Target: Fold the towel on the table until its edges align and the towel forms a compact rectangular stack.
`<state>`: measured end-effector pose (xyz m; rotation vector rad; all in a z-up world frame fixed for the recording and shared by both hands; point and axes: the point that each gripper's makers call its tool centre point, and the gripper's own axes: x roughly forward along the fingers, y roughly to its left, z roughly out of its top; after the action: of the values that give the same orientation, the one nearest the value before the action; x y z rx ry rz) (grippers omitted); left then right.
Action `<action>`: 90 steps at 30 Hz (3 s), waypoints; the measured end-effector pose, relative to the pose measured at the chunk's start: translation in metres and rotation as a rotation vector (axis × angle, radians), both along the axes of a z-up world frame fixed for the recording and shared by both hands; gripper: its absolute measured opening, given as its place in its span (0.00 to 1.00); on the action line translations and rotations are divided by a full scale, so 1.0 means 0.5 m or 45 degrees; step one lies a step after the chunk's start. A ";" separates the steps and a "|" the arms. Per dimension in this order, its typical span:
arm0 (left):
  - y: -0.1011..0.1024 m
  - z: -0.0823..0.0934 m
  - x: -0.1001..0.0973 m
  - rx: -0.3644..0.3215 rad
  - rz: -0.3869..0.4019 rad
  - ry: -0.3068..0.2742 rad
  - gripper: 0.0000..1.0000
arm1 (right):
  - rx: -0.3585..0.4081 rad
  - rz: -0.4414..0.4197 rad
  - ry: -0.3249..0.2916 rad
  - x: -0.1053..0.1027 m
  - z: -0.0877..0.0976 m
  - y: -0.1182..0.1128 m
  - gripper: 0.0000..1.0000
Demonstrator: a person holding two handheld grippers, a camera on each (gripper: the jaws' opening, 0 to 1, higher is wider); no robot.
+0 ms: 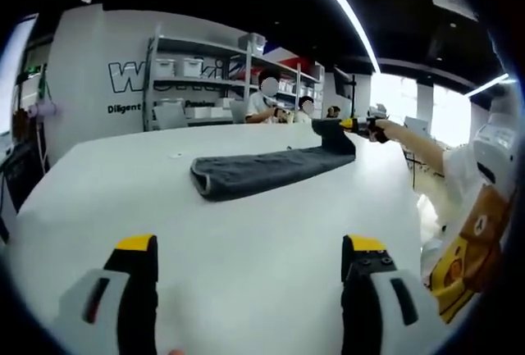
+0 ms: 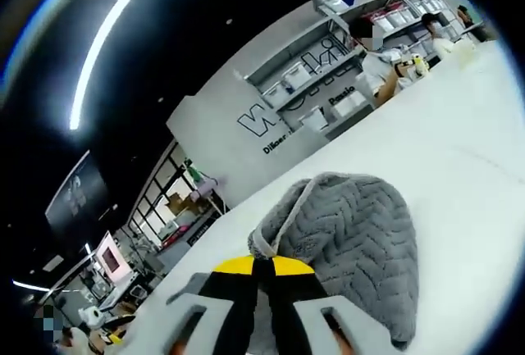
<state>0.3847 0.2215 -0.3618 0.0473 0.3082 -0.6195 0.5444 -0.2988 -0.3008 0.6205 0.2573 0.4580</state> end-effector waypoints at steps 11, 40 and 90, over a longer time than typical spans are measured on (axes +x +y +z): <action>0.006 -0.003 -0.004 -0.003 -0.016 0.007 0.98 | -0.002 0.066 0.020 -0.019 -0.022 0.078 0.05; 0.036 0.003 -0.006 -0.040 -0.013 -0.009 0.97 | 0.080 0.212 0.041 -0.027 -0.014 0.229 0.05; 0.067 -0.011 -0.011 -0.089 -0.023 -0.006 0.97 | 0.167 0.415 0.088 0.010 -0.011 0.441 0.04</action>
<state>0.3794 0.2550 -0.3675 -0.0158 0.2818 -0.6476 0.5493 -0.0784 -0.3062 0.7268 0.3995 0.7727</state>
